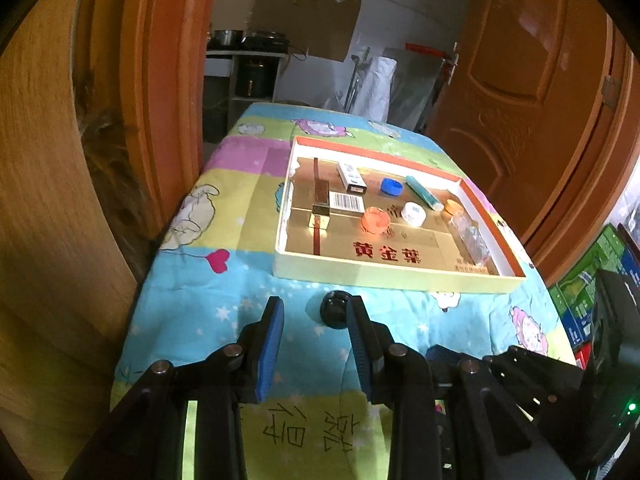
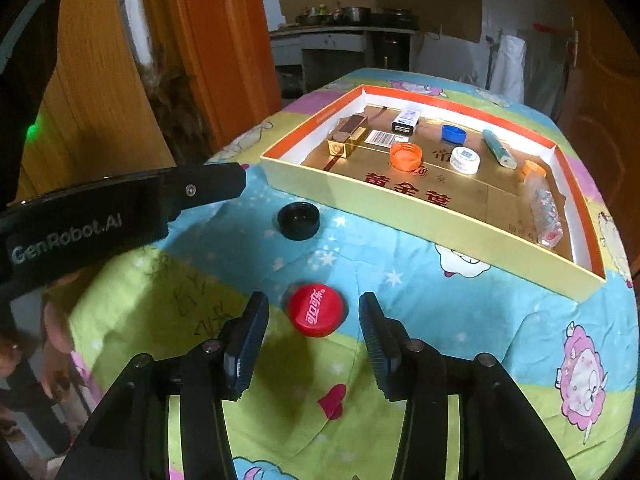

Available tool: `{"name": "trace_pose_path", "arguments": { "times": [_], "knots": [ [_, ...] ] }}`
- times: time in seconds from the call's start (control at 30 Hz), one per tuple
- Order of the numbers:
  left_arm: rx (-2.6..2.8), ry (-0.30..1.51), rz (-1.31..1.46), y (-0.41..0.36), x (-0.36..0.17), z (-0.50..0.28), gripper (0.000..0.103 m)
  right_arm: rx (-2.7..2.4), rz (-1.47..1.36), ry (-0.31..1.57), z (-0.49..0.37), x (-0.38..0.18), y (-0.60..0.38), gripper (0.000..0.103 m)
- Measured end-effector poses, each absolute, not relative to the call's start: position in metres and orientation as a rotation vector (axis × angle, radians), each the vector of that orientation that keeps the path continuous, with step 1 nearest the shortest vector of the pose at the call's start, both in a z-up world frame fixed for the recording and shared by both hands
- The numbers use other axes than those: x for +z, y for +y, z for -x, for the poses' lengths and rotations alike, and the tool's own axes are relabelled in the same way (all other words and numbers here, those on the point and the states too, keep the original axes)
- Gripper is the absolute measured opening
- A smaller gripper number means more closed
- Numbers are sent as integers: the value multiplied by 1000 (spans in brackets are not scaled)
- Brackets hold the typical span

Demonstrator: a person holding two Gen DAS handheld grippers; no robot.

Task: Organize rigid objects
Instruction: 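Grasp the black cap with the left gripper while the right grasps the red Coca-Cola cap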

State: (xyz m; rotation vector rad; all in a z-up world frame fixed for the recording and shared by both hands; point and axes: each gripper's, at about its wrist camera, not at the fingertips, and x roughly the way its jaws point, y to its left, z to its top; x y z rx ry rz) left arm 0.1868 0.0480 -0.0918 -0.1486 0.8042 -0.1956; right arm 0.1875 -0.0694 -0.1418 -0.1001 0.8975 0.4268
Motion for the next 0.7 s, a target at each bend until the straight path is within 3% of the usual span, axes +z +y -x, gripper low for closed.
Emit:
{"name": "trace_pose_path", "arguments": {
  "times": [0.2, 0.27, 0.7],
  "knots": [
    [-228, 829, 124, 40, -101, -189, 33, 428, 113, 925, -190, -151, -67, 47],
    [-234, 838, 117, 37, -104, -192, 33, 417, 128, 926, -190, -152, -67, 31],
    [-282, 917, 100, 17, -130, -215, 33, 385, 73, 910, -181, -144, -99, 31]
  ]
}}
